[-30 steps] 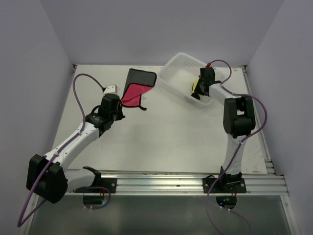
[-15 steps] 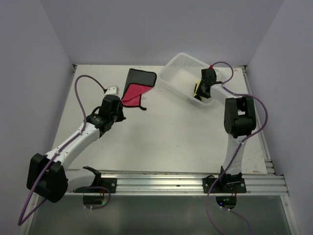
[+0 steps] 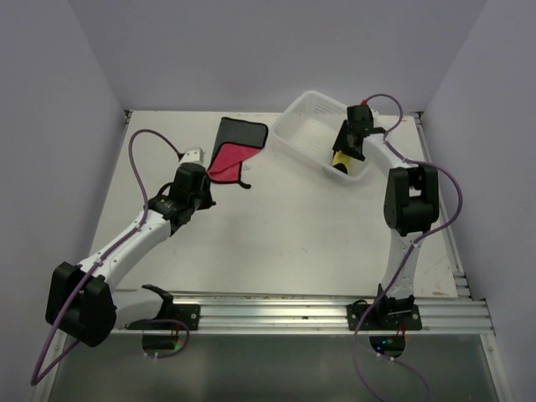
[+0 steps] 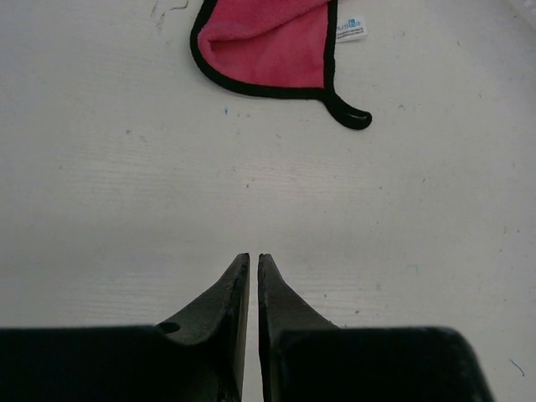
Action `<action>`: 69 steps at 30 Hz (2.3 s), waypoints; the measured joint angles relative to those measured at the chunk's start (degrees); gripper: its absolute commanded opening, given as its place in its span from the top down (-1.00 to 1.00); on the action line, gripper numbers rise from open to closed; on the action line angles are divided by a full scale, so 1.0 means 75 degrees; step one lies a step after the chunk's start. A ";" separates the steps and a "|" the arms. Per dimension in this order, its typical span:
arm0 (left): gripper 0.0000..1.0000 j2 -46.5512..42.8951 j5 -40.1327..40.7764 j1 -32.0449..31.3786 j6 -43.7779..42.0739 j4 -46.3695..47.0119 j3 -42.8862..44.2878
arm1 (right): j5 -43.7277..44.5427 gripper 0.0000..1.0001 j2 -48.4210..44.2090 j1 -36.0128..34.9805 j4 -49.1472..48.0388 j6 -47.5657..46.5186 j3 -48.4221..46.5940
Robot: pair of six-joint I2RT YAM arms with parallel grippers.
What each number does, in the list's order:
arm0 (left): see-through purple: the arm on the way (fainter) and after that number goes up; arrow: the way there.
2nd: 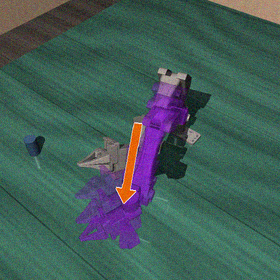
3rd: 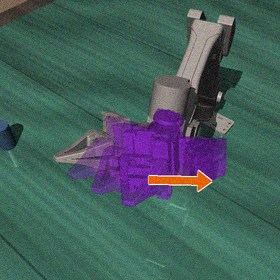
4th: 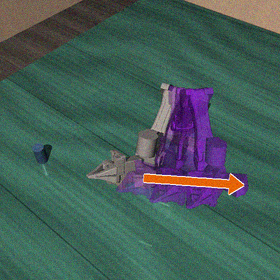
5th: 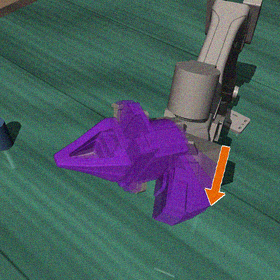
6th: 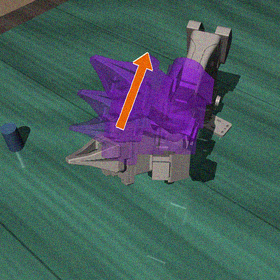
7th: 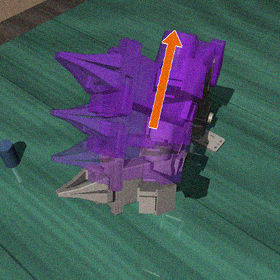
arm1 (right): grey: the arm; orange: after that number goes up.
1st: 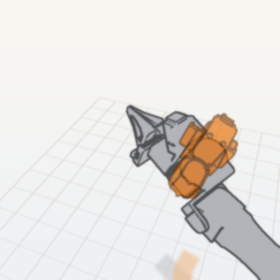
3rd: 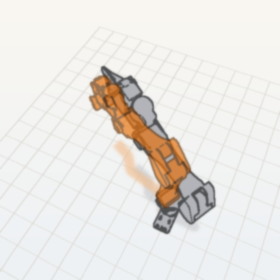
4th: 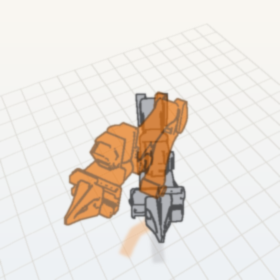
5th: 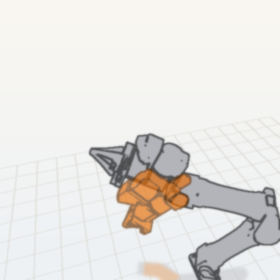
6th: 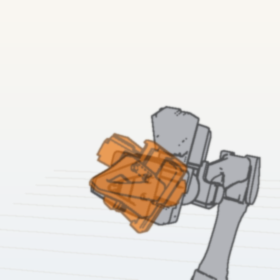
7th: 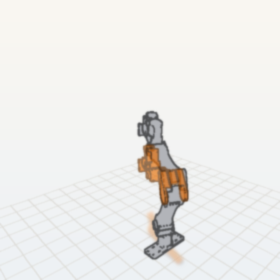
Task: Roll the towels
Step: Place the rolled towel into the container, then grab a towel with the left arm
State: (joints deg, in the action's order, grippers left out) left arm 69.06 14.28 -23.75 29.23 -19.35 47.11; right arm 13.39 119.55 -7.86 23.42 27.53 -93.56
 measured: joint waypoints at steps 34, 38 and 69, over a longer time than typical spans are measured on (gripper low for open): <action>0.11 0.6108 -0.0810 0.0015 0.0221 0.0294 0.4068 | -0.0764 -0.21 -0.3867 -0.0930 -0.0172 -0.0845 0.1134; 0.07 0.6277 -0.0994 0.0015 0.0256 0.0417 0.4240 | -0.0915 -0.21 -0.4132 -0.0959 -0.0178 -0.0836 0.1448; 1.00 0.3258 0.0154 -0.0565 0.0414 -0.0662 0.2847 | -0.1297 -0.20 -0.5467 -0.1731 -0.0233 -0.0822 0.2404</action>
State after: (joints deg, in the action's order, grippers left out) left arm 93.49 15.44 -27.99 32.34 -24.32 68.47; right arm 3.66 78.54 -20.84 21.67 21.37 -75.53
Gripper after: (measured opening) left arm 0.016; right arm 0.600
